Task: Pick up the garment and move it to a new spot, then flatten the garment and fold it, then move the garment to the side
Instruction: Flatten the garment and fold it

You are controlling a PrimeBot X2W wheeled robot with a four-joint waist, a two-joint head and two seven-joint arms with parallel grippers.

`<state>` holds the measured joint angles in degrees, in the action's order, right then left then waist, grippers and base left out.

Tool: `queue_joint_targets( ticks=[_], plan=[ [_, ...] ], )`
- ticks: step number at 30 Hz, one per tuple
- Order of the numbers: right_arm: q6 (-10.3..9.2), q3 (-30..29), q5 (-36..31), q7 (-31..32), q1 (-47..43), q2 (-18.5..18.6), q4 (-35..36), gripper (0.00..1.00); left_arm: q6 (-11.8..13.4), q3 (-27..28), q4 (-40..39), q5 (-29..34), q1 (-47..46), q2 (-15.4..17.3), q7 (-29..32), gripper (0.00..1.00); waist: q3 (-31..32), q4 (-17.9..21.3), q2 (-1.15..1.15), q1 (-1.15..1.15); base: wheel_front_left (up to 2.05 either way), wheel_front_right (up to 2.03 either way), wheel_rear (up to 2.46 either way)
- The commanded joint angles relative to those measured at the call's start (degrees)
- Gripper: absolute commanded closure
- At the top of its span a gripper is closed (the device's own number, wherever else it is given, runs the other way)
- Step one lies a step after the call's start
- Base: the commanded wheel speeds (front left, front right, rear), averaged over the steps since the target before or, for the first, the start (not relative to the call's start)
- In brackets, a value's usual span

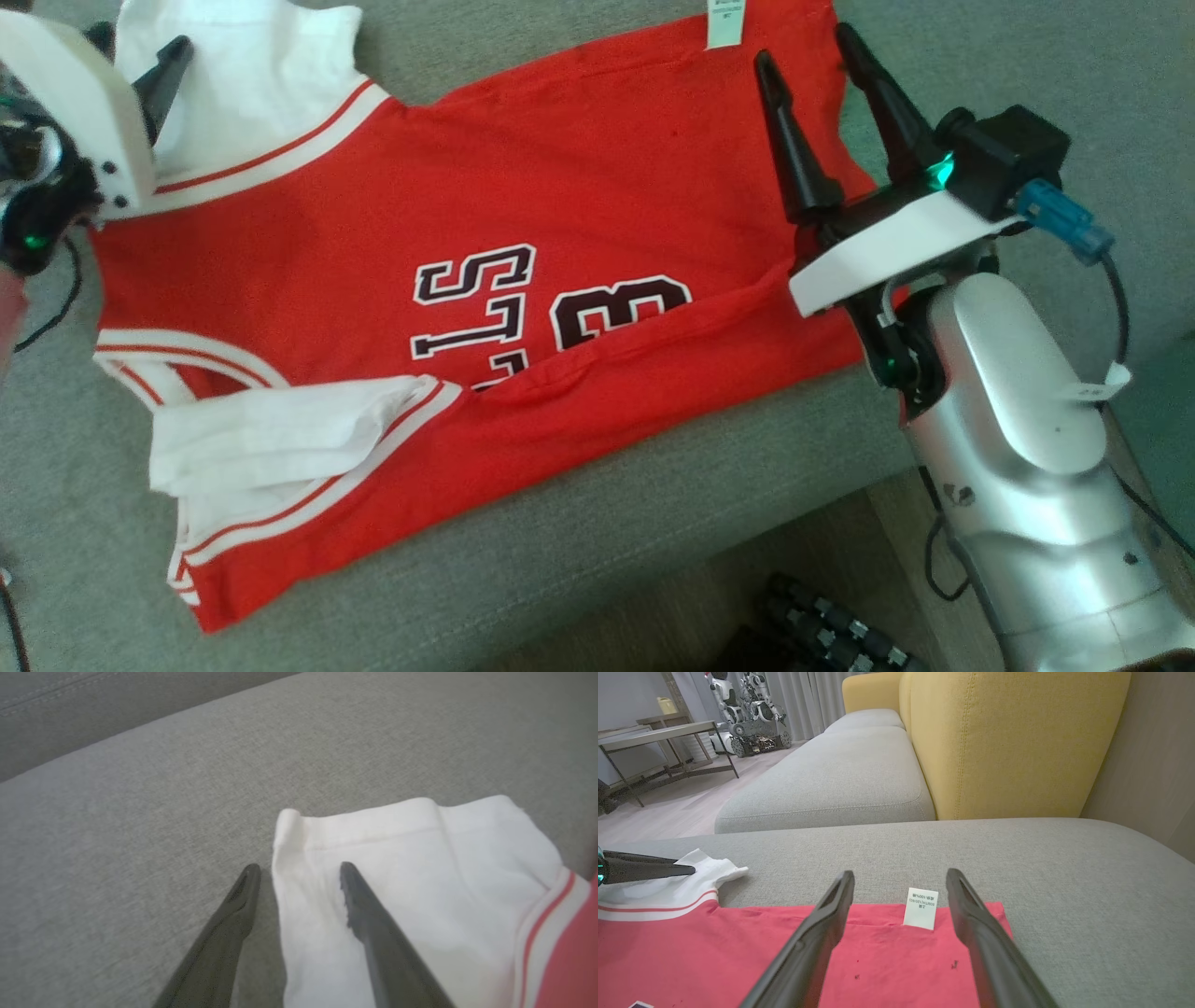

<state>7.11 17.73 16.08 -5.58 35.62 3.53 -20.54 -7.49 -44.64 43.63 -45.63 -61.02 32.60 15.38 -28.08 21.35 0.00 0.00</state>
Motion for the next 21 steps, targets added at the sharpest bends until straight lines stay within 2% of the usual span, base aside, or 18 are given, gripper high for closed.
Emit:
queue_joint_targets(
  ticks=[1,12,18,21],
  plan=[
    [0.37,0.1,0.0,-0.7,0.9,-0.6,1.7,0.0,0.0,0.6,-1.3,-1.2,-2.9,1.9,0.2,1.0,0.0,-0.5,0.0,0.0,0.0,0.0,0.0],
    [0.37,-5.2,-3.4,1.6,1.8,-0.7,-1.3,0.0,0.0,-3.7,-4.9,-7.6,-3.9,0.9,-8.3,1.0,3.7,-7.1,0.0,0.0,0.0,0.0,0.0],
    [0.37,-8.8,-5.8,4.8,2.4,-0.4,-3.5,0.0,0.0,-4.9,-8.1,-10.0,-3.2,1.5,-12.6,1.0,5.4,-10.7,0.0,0.0,0.0,0.0,0.0],
    [0.37,-11.6,-5.2,8.4,2.5,1.0,-6.1,0.0,0.0,-5.6,-10.5,-11.6,-1.5,1.8,-15.7,1.0,7.1,-13.4,0.0,0.0,0.0,0.0,0.0]
  ],
)
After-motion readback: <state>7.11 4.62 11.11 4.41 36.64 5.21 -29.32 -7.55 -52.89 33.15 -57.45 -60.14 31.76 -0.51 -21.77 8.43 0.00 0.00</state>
